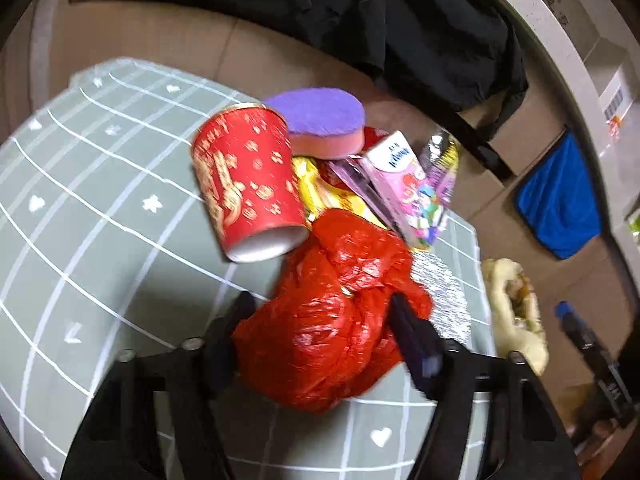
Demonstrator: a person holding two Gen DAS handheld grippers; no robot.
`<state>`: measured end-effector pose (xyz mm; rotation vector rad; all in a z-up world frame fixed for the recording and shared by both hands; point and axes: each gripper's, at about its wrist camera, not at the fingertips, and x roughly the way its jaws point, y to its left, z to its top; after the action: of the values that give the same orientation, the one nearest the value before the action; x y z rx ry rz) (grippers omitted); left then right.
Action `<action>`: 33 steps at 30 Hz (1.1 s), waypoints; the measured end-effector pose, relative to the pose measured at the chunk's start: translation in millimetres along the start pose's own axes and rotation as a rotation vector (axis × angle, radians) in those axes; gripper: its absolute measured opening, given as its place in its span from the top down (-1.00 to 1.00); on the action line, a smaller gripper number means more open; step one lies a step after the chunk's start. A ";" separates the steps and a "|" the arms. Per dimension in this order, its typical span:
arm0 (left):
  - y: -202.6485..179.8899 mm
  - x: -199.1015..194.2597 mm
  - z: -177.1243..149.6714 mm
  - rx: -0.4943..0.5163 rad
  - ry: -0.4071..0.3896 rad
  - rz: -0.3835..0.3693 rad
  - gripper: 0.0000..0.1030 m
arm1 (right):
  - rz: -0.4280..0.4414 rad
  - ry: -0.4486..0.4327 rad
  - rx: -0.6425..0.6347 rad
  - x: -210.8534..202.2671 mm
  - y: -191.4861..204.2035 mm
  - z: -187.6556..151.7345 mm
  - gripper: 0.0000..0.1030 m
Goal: Collect trash
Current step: 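Grasp the red plastic bag with the left tool, then grasp the red paper cup with the right tool while the left tool holds the bag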
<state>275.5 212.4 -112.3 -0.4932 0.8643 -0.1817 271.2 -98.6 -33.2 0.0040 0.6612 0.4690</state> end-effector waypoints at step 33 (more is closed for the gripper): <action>98.2 -159.5 2.6 -0.079 -0.395 0.264 -0.02 | 0.174 0.176 -0.211 207.0 186.6 52.1 0.08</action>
<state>170.8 354.6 -49.6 -0.4633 0.5430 0.1890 366.6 163.1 -86.0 -0.1821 0.7845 0.7115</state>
